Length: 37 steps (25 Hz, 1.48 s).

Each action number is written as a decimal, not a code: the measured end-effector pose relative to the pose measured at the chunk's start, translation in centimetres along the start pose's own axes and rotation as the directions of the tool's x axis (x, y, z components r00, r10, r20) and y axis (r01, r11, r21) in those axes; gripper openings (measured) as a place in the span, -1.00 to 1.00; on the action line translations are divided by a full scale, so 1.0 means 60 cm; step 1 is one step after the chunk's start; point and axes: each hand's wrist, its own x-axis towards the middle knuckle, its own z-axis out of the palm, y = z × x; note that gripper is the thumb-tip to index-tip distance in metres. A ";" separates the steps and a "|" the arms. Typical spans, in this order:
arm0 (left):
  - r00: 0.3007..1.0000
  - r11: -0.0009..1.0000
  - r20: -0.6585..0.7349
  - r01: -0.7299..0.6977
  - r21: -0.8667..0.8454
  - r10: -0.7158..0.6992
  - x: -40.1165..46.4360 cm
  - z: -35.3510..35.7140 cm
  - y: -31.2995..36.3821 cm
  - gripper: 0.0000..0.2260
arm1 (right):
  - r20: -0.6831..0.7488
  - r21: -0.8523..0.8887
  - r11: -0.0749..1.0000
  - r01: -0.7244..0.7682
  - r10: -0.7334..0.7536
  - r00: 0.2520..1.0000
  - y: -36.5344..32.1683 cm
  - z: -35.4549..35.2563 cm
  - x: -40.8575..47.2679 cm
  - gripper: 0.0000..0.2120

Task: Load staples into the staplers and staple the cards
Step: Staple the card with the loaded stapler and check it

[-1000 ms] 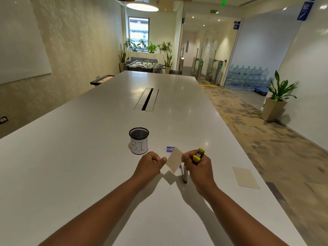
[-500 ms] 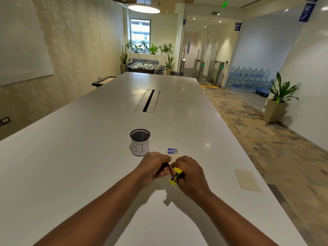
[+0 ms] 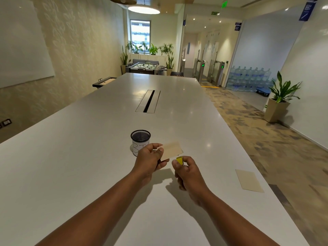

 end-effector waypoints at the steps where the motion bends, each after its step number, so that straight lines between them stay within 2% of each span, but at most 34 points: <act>1: 1.000 1.000 0.004 -0.014 0.002 0.014 -0.001 0.001 0.000 -0.91 | -0.003 0.026 0.999 -0.021 0.021 1.000 -0.002 0.002 0.000 -0.68; 8: 0.998 0.997 0.041 -0.046 0.070 0.043 -0.008 0.001 -0.006 -0.93 | -0.041 0.161 0.985 -0.068 0.075 0.996 -0.011 0.019 0.001 -0.50; 20: 0.996 0.984 0.081 -0.062 0.169 0.049 -0.015 -0.003 -0.005 -0.92 | -0.081 0.238 0.967 -0.089 0.111 0.991 -0.006 0.020 0.015 -0.44; 26: 0.996 0.982 0.076 -0.048 0.181 0.035 -0.019 -0.001 -0.006 -0.94 | -0.093 0.309 0.942 -0.130 0.166 0.982 -0.004 0.022 0.017 -0.53; 33: 0.995 0.979 0.090 -0.068 0.192 0.051 -0.024 0.004 -0.012 -0.93 | -0.166 0.302 0.949 -0.093 0.149 0.975 -0.007 0.023 0.014 -0.58; 37: 0.994 0.980 0.100 -0.070 0.186 0.052 -0.020 0.000 -0.014 -0.93 | -0.150 0.308 0.945 -0.106 0.158 0.976 -0.009 0.023 0.015 -0.56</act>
